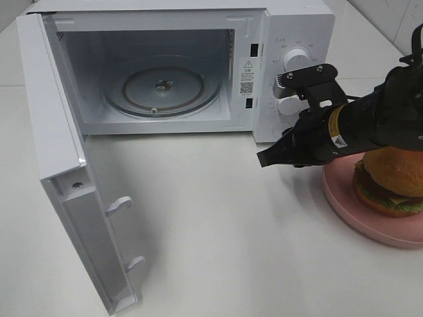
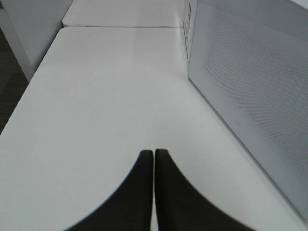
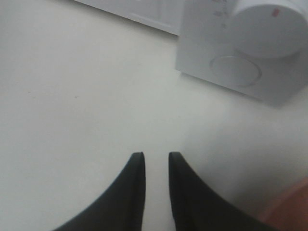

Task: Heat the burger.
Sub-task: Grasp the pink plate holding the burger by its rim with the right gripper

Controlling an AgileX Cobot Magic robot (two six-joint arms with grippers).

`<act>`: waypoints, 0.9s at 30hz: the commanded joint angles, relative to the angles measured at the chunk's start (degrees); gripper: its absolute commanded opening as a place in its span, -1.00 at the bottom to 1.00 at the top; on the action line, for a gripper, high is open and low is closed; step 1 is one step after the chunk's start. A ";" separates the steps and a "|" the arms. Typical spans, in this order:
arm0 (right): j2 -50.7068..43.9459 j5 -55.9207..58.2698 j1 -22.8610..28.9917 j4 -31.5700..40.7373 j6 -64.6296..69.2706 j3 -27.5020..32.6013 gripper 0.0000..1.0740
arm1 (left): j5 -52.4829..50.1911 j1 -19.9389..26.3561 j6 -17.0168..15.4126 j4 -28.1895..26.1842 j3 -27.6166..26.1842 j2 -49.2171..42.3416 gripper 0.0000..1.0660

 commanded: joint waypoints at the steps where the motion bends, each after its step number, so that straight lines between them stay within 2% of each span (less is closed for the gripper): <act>1: -1.60 5.56 0.63 0.86 0.34 -0.34 -0.66 | -0.46 0.17 -0.06 -0.06 0.17 -0.97 -1.00; 5: -1.72 9.34 2.01 5.84 -3.61 -0.34 -0.65 | -0.46 0.17 -0.06 -0.06 0.17 -0.97 -1.00; 7: -1.72 16.27 3.67 17.70 -16.04 -1.83 -0.64 | -0.46 0.17 -0.06 -0.06 0.17 -0.97 -1.00; 8: -1.72 16.27 3.67 17.70 -16.04 -1.83 -0.64 | -0.46 0.17 -0.06 -0.06 0.17 -0.97 -1.00; 9: -1.72 18.45 3.84 22.40 -20.63 -2.69 -0.64 | -0.46 0.17 -0.06 -0.06 0.17 -0.97 -1.00; 10: -1.72 22.92 3.84 32.89 -30.25 -4.53 -0.64 | -0.46 0.17 -0.06 -0.06 0.17 -0.97 -1.00; 11: -1.72 22.92 3.84 32.89 -30.25 -4.53 -0.64 | -0.46 0.17 -0.06 -0.06 0.17 -0.97 -1.00; 13: -1.72 30.60 3.78 45.66 -45.09 -8.08 -0.63 | -0.46 0.17 -0.06 -0.06 0.17 -0.97 -1.00; 14: -1.72 30.60 3.78 45.66 -45.09 -8.08 -0.63 | -0.46 0.17 -0.06 -0.06 0.17 -0.97 -1.00; 16: -1.72 33.86 3.78 52.71 -53.00 -10.37 -0.60 | -0.46 0.17 -0.06 -0.06 0.17 -0.97 -1.00; 27: -1.72 32.20 3.78 52.83 -53.69 -11.06 -0.50 | -0.46 0.17 -0.06 -0.06 0.17 -0.97 -1.00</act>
